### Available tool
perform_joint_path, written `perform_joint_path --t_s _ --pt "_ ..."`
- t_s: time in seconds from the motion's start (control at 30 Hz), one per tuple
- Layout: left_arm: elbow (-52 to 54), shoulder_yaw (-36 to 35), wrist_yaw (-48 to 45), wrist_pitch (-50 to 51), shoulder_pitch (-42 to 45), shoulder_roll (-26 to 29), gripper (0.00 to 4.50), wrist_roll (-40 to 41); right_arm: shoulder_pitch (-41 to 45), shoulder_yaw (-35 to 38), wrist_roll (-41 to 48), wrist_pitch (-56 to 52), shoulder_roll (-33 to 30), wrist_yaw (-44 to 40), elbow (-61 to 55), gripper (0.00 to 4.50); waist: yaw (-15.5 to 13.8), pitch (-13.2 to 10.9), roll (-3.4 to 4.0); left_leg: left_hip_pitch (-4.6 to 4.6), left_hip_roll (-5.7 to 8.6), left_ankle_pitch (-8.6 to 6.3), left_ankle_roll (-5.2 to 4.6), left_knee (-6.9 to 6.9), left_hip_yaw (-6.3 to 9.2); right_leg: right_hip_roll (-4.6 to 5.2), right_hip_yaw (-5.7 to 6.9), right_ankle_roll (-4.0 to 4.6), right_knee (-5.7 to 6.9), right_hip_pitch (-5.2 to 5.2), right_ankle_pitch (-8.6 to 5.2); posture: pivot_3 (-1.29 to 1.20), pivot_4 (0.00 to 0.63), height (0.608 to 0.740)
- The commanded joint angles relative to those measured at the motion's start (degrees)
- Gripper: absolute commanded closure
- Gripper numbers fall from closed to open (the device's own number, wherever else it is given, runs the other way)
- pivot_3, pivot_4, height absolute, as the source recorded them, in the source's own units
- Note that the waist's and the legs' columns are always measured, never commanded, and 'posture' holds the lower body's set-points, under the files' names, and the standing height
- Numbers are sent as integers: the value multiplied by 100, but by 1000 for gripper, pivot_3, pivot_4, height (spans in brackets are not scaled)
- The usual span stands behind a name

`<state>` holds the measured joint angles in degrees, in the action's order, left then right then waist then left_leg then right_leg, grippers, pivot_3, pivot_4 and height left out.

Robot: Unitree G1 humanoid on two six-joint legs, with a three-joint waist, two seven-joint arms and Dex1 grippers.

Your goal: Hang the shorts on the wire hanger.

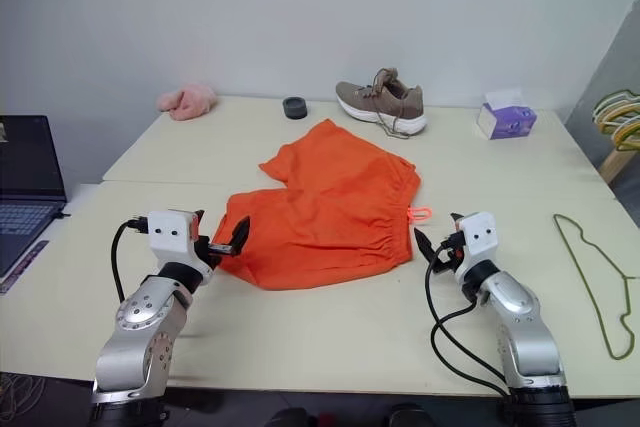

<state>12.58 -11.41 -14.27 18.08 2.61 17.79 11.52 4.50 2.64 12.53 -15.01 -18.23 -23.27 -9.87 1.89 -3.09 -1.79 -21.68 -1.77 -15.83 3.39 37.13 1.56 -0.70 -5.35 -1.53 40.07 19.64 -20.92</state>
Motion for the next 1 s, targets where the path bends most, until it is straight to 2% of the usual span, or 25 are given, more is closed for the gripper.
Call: perform_joint_path --t_s 0.03,0.57,0.73,0.87,1.0 --pt "92 105 -167 -246 51 77 41 -33 53 62 -12 159 -24 -18 -77 0 0 15 1 0 1 0 0 2 0 -1 0 0 1 -1 0 -14 0 740" --pt "79 106 -329 -284 -70 132 41 -129 -119 -32 0 130 -229 -321 -268 0 3 55 10 5 2 0 -1 12 2 -2 -2 -1 11 -5 1 -32 5 740" --pt "59 -72 -618 -384 -95 151 41 194 -184 -132 17 98 -327 -488 -423 0 10 56 11 4 2 0 -2 14 1 -2 -3 -1 12 -5 1 -41 9 740" --pt "-131 -76 -692 -596 -130 281 41 44 -147 -217 79 -15 -474 -690 -597 0 17 57 13 5 1 0 -2 19 2 -2 -2 -1 14 -6 1 -62 11 740" --pt "-240 214 -1125 -746 -156 547 41 -36 -205 -344 180 -123 -728 -1093 -823 0 67 57 14 4 2 -1 -3 31 4 -4 -2 -1 22 -7 1 -76 11 740"
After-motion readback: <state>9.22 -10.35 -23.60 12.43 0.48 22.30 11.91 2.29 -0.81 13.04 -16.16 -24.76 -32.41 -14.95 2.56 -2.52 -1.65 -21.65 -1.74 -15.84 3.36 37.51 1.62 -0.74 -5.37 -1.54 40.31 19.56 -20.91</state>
